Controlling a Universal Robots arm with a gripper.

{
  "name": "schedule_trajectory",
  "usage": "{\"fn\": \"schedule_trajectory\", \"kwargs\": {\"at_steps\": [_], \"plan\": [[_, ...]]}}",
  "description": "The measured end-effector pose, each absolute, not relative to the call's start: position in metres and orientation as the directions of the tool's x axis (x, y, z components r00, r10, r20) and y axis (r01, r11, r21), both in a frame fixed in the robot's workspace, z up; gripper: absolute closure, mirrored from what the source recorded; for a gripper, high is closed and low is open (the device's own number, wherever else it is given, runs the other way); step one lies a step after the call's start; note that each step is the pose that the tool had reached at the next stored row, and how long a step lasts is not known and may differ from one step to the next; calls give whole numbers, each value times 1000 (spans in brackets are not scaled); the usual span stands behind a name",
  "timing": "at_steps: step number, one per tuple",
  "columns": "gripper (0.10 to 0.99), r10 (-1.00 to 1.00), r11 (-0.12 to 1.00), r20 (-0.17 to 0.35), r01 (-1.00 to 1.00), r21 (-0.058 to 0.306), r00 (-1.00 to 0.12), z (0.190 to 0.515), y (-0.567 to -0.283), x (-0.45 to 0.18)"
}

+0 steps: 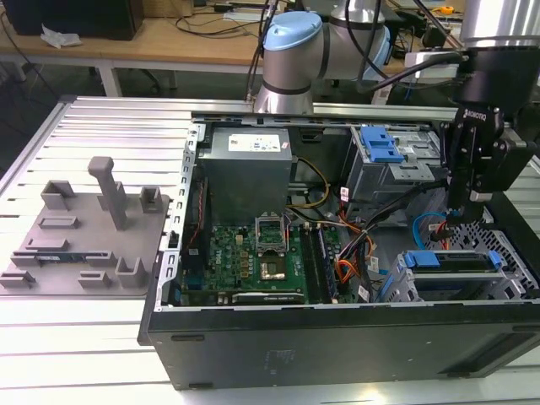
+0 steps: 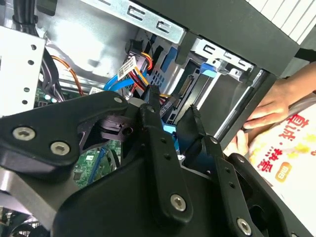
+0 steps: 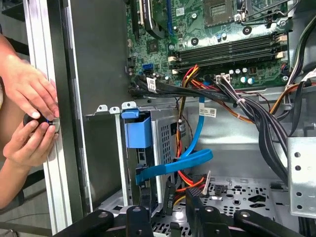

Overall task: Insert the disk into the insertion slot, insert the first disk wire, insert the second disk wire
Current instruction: 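Insert the first disk wire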

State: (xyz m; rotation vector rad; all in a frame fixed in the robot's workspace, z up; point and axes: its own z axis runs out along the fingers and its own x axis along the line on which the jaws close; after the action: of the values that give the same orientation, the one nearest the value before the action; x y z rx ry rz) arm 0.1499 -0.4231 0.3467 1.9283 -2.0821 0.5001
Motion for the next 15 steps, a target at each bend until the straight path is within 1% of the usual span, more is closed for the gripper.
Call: {"fn": "schedule_trajectory", "kwargs": {"at_steps": [12,14,15], "plan": [[678,-903,59,422,-995,-75,-86,344,-417,150],[690,-902,59,422,-995,-75,-86,343,-416,149],[761,-902,59,422,-995,-75,-86,343,-416,149]]}}
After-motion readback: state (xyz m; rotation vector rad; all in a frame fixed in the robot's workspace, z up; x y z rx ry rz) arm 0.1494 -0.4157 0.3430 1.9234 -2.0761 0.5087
